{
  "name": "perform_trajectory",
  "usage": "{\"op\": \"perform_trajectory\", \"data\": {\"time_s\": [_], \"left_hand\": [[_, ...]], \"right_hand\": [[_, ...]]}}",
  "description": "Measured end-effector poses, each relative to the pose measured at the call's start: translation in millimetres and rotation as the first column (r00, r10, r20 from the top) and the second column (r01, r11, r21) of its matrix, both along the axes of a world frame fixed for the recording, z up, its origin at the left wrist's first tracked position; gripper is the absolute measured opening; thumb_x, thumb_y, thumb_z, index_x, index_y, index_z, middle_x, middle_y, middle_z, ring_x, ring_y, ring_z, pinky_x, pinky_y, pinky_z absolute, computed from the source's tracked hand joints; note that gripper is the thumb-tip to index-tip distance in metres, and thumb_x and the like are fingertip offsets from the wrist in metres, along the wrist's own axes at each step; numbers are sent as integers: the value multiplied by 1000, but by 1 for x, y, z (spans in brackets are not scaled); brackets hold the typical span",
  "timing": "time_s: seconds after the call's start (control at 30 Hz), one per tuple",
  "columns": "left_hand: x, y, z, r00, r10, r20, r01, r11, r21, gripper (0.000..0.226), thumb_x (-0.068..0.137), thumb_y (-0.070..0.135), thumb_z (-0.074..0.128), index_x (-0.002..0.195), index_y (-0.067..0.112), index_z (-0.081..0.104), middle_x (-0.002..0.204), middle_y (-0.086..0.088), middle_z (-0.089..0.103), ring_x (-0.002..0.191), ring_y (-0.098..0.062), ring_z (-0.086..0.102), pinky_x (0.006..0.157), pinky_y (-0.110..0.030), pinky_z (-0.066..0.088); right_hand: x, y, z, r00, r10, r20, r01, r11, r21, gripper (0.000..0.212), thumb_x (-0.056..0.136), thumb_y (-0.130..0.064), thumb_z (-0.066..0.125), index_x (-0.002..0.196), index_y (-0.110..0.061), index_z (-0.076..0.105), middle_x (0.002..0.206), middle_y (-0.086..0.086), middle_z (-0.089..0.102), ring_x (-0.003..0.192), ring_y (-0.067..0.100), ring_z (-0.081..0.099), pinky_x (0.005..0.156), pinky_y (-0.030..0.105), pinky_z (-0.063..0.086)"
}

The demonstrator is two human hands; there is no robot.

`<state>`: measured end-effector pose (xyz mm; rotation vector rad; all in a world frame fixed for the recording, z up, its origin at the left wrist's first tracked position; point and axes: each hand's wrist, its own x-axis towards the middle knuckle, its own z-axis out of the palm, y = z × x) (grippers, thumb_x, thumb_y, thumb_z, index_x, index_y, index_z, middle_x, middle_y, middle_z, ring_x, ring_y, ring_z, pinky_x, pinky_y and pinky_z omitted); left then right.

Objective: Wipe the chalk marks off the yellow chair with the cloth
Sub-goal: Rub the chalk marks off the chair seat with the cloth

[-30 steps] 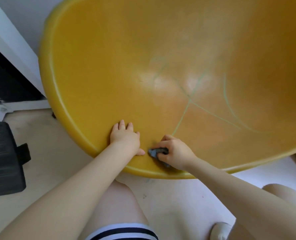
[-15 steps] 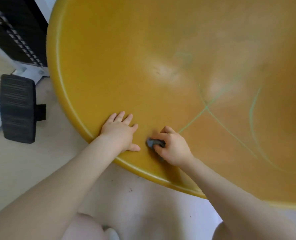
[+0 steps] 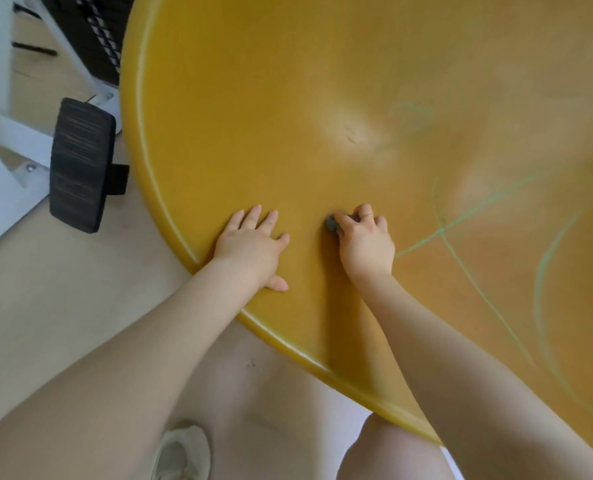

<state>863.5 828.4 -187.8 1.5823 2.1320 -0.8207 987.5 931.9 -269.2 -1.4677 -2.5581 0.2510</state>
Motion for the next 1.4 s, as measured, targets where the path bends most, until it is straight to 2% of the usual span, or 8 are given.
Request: {"op": "perform_trajectory", "data": {"time_s": [0.17, 0.3, 0.43, 0.53, 0.67, 0.87, 1.07, 1.4], "left_hand": [[5, -2, 0, 1000, -2, 6, 2, 998, 64, 81, 86, 61, 47, 150, 28, 10, 157, -4, -10, 145, -26, -5, 116, -38, 2], [12, -23, 10, 1000, -13, -2, 13, 973, 231, 69, 89, 54, 48, 145, 20, 28, 149, -9, 31, 137, -26, 28, 112, -36, 19], [-2, -67, 8, 981, 31, -192, 123, 666, 735, 62, 64, 30, 80, 119, 7, 61, 127, -21, 54, 124, -39, 43, 110, -50, 19], [-4, -90, 2, 951, 304, 59, -201, 461, 864, 89, 73, 34, 69, 145, 4, 26, 150, -28, 14, 137, -44, 12, 110, -51, 6], [7, -84, -3, 523, 312, 794, -848, 96, 521, 105, 84, 22, 66, 146, 16, -18, 157, 0, 6, 138, -16, 23, 103, -19, 20], [-3, -94, -15, 424, 153, 892, -905, 83, 416, 92, 91, 25, 57, 146, 31, -17, 147, 12, 28, 126, -8, 41, 102, -28, 38], [-15, -105, -13, 86, -44, 995, -995, 43, 87, 73, 97, 16, 45, 144, 48, -1, 136, 2, 52, 116, -15, 57, 91, -42, 52], [-13, -106, -14, 80, -74, 994, -996, 29, 82, 72, 97, 17, 48, 145, 46, 4, 133, 6, 54, 108, -10, 60, 78, -30, 55]], "right_hand": [[49, -67, 12, 913, 322, -251, -348, 935, -65, 25, 83, -19, 51, 98, -25, 69, 92, 8, 55, 68, 31, 50, 57, 31, 44], [92, -83, 21, 811, 491, -320, -560, 809, -178, 29, 76, -17, 56, 99, -28, 69, 94, 6, 57, 64, 25, 47, 65, 26, 38], [57, -78, 14, 820, 447, -358, -520, 843, -138, 33, 69, -7, 59, 95, -22, 71, 90, 12, 60, 60, 31, 49, 65, 30, 42], [-5, -68, 8, 828, 330, -453, -402, 913, -71, 29, 72, -6, 59, 94, -19, 72, 87, 15, 59, 60, 33, 50, 64, 31, 40], [-66, -45, 14, 870, 146, -470, -238, 961, -143, 25, 83, -7, 58, 105, -15, 66, 106, 13, 54, 81, 37, 51, 76, 33, 35], [-33, -86, 23, 761, 305, -572, -445, 888, -118, 26, 75, -11, 54, 99, -14, 62, 100, 7, 56, 83, 31, 54, 73, 34, 41], [-57, -110, 45, 700, 236, -674, -455, 875, -165, 24, 77, -10, 59, 99, -16, 66, 96, 7, 55, 85, 21, 57, 71, 24, 41], [-78, -83, 41, 681, 292, -671, -478, 872, -105, 29, 81, -14, 56, 108, -14, 65, 100, 8, 51, 95, 24, 55, 86, 30, 42]]}}
